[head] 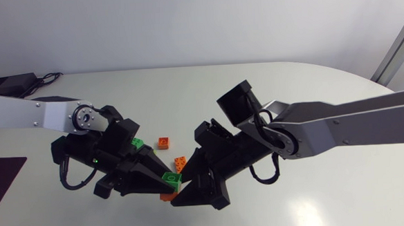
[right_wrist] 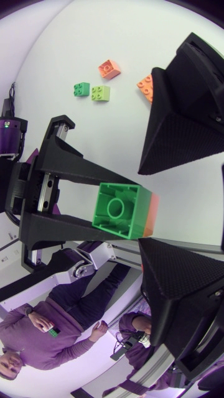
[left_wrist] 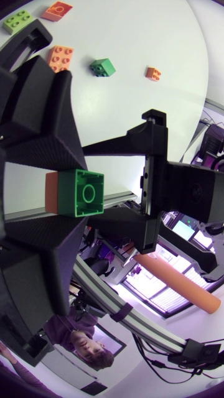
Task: Disassemble duplo
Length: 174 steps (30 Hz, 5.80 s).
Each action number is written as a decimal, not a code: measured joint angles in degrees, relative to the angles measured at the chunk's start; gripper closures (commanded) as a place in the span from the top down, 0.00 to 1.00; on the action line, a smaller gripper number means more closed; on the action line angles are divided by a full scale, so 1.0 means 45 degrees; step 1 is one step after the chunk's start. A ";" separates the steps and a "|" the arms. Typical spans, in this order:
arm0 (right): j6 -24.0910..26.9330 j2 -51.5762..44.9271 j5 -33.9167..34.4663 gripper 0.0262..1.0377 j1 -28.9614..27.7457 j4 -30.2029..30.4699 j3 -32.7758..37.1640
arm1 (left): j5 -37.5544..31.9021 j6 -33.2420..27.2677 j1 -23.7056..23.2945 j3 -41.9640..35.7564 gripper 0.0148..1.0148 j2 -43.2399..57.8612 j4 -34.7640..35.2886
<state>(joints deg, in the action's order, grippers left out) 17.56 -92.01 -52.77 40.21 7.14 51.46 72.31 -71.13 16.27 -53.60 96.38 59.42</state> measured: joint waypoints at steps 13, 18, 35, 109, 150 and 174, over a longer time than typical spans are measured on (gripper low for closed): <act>0.0092 -0.0092 -0.0102 0.32 0.0272 0.0073 0.0000 | -0.0024 -0.0437 0.0044 -0.0165 0.09 0.0015 0.0442; 0.0092 -0.0092 -0.0034 0.30 0.0321 0.0112 0.0000 | -0.0063 -0.0593 0.0044 -0.0175 0.09 0.0073 0.0563; 0.0389 -0.0092 0.0976 0.22 0.0894 0.0194 0.0000 | -0.0355 -0.1423 -0.0107 -0.0214 0.09 0.0209 0.1447; 0.0957 -0.0005 0.5829 0.22 -0.1379 -0.0865 -0.0092 | -0.9758 1.0550 -0.2147 -0.6781 0.11 0.2822 -0.1690; 0.0967 -0.3123 1.1458 0.86 -0.2759 -0.1467 0.0879 | -1.4557 1.0967 0.1889 -0.0058 0.60 0.2089 -1.1550; 0.1146 0.1967 1.4401 0.96 -0.3060 -0.8048 -0.2458 | -1.4882 1.1754 -0.1365 0.1175 0.97 -0.4692 -1.3512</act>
<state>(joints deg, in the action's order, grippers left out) 22.72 -83.15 12.03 26.44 -29.08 40.40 5.34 -18.24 10.13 -48.31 75.26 -1.39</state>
